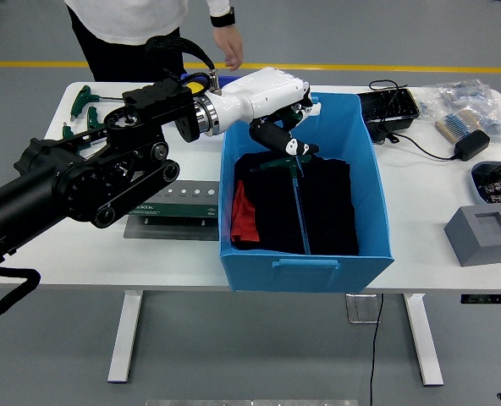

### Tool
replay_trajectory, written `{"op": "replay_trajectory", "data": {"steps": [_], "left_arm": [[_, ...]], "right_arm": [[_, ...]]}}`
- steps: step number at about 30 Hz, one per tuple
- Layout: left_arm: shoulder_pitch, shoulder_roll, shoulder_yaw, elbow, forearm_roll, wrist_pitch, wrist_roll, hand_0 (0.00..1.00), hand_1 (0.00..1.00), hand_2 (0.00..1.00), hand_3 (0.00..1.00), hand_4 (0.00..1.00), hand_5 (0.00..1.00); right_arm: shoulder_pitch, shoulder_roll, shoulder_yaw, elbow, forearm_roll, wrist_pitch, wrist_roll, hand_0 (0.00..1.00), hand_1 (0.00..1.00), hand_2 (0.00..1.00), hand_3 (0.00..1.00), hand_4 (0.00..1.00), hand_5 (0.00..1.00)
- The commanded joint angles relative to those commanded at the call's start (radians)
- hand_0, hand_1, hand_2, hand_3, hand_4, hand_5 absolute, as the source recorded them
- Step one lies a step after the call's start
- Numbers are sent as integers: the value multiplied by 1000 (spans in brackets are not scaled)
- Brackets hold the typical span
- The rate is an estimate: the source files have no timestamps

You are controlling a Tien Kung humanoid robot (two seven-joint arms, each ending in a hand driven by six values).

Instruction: Lift tool from toolbox,place it in box,lift tool from toolbox,place it in box

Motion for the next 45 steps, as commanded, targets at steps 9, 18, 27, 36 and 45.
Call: {"op": "replay_trajectory", "data": {"steps": [9,18,27,36,45], "left_arm": [[13,-13,21,47,7,5,41,521,524,704,667,834,484],[24,-10,35,47,21,-6,56,604,635,922,916,862,492],[42,3,27,33,29,-17,61,600,632,917,914,857,497],[102,45,-69,-28,64,-31,74,600,631,909,896,894,542],[253,103,-315,-136,-27,-24,97,582,613,832,835,893,538]], "right_arm": [[8,-4,-14,0,17,1,7,675,662,713,560,777,661],[6,-5,-10,0,9,1,4,675,659,713,560,776,661],[-5,-2,1,0,-2,-1,1,675,659,712,559,776,661],[-17,3,-5,0,13,-2,5,670,659,712,559,776,662],[-29,10,-13,0,28,-3,7,670,660,712,559,776,662]]}}
